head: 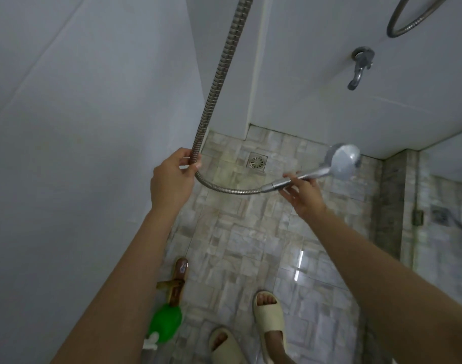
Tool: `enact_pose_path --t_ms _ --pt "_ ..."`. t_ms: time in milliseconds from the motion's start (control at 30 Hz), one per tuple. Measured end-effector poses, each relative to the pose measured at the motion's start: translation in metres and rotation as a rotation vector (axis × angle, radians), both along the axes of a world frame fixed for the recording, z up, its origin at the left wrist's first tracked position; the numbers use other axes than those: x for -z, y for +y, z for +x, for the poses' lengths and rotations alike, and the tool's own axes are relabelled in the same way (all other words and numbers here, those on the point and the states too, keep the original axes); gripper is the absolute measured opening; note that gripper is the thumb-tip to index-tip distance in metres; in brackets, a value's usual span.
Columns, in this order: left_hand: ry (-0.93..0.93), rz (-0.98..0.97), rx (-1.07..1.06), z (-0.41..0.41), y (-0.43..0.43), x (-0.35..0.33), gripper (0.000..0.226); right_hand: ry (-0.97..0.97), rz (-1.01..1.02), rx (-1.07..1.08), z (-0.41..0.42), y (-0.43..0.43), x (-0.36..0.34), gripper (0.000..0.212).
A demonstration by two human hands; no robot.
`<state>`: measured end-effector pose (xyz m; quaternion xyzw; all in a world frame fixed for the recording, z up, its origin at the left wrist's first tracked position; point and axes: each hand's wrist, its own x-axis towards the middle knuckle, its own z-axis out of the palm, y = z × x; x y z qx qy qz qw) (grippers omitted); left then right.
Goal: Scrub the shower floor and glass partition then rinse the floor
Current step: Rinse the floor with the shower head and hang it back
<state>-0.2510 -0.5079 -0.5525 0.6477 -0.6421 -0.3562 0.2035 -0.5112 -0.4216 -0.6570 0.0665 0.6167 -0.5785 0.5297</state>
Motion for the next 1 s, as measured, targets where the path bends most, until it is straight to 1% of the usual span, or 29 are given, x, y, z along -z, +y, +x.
enact_pose_path --t_ms 67,133,233,433,667,767,833,933,1000 --pt "-0.017 -0.004 0.007 0.001 0.002 -0.001 0.006 -0.1 0.025 0.157 0.019 0.022 0.008 0.016" --pt "-0.028 -0.008 0.016 0.002 0.005 -0.002 0.006 -0.225 0.058 0.271 0.039 0.045 0.018 0.012" --pt "-0.033 -0.001 0.031 0.005 0.011 -0.002 0.008 -0.361 0.118 0.329 0.071 0.078 0.034 0.011" --pt "-0.07 -0.012 0.042 0.015 0.027 -0.003 0.011 -0.507 0.143 0.287 0.124 0.11 0.033 0.014" --pt "-0.049 -0.033 -0.018 0.05 0.038 0.0 0.008 -0.622 0.165 0.133 0.16 0.114 0.022 0.012" --pt "-0.051 -0.043 -0.039 0.065 0.039 0.0 0.009 -0.63 0.153 0.057 0.17 0.11 0.022 0.014" --pt "-0.029 -0.044 -0.052 0.075 0.04 0.0 0.011 -0.626 0.139 0.062 0.178 0.107 0.024 0.015" --pt "-0.016 -0.032 -0.066 0.086 0.042 0.0 0.012 -0.613 0.142 0.138 0.188 0.103 0.026 0.01" --pt "0.0 -0.023 -0.071 0.09 0.044 0.001 0.012 -0.605 0.16 0.181 0.192 0.103 0.026 0.011"
